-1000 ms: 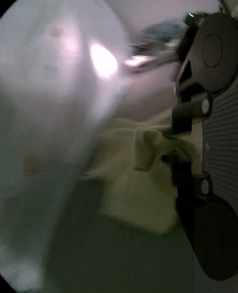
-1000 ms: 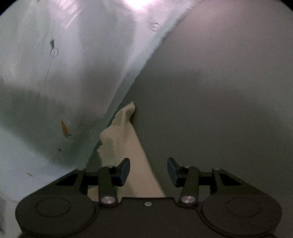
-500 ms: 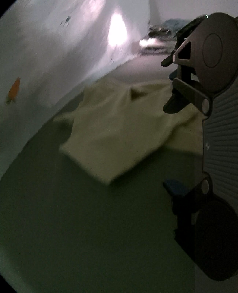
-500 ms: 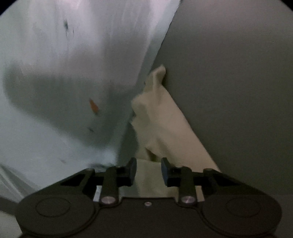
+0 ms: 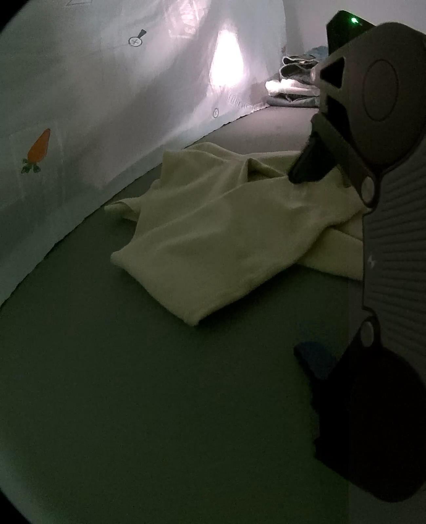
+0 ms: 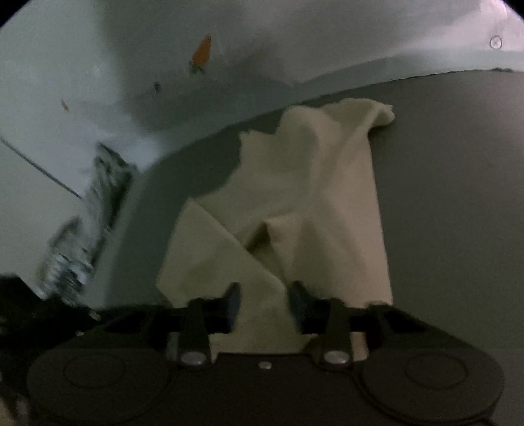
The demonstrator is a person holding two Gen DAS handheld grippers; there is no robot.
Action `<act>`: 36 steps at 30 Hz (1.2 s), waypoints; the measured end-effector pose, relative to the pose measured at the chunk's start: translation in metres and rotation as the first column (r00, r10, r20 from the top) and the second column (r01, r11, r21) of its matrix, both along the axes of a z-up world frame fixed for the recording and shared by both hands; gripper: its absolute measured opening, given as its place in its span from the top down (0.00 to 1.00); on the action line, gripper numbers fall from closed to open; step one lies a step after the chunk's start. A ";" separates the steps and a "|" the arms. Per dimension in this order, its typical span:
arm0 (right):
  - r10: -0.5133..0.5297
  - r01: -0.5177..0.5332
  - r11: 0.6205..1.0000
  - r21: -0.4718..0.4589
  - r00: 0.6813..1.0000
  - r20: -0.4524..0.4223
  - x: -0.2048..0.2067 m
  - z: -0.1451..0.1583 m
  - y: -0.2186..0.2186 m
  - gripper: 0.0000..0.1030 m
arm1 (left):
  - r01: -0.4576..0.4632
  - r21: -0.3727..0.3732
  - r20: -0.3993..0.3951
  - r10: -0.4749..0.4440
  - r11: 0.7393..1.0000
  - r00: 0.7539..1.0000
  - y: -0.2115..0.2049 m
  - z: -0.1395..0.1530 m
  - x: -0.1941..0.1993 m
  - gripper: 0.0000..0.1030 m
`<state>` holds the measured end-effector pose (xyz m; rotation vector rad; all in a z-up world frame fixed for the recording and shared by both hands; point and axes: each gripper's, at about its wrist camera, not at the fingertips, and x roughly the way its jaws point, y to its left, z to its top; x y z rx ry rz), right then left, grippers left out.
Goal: Fold clothes
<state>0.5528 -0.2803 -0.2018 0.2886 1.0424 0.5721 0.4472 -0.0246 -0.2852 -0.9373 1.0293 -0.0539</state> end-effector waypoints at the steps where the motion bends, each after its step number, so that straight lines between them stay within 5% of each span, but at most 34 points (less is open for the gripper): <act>1: -0.007 0.007 1.000 0.005 1.000 -0.008 -0.004 0.001 -0.001 0.95 | -0.006 -0.002 -0.002 0.006 1.000 1.000 0.000 0.001 -0.002 0.00; 10: -0.152 0.183 0.936 0.301 0.981 -0.122 -0.071 0.019 -0.032 0.96 | 0.072 0.086 0.038 -0.076 0.994 0.996 -0.035 0.030 -0.045 0.00; 24: -0.304 0.366 0.879 0.307 0.924 -0.232 -0.181 0.006 -0.091 0.96 | 0.195 0.154 0.000 -0.198 0.969 0.980 -0.082 0.028 -0.122 0.00; 36: -0.355 0.416 0.876 0.244 0.899 -0.256 -0.219 -0.007 -0.107 0.97 | 0.250 0.287 -0.036 -0.251 0.925 0.967 -0.099 0.037 -0.153 0.00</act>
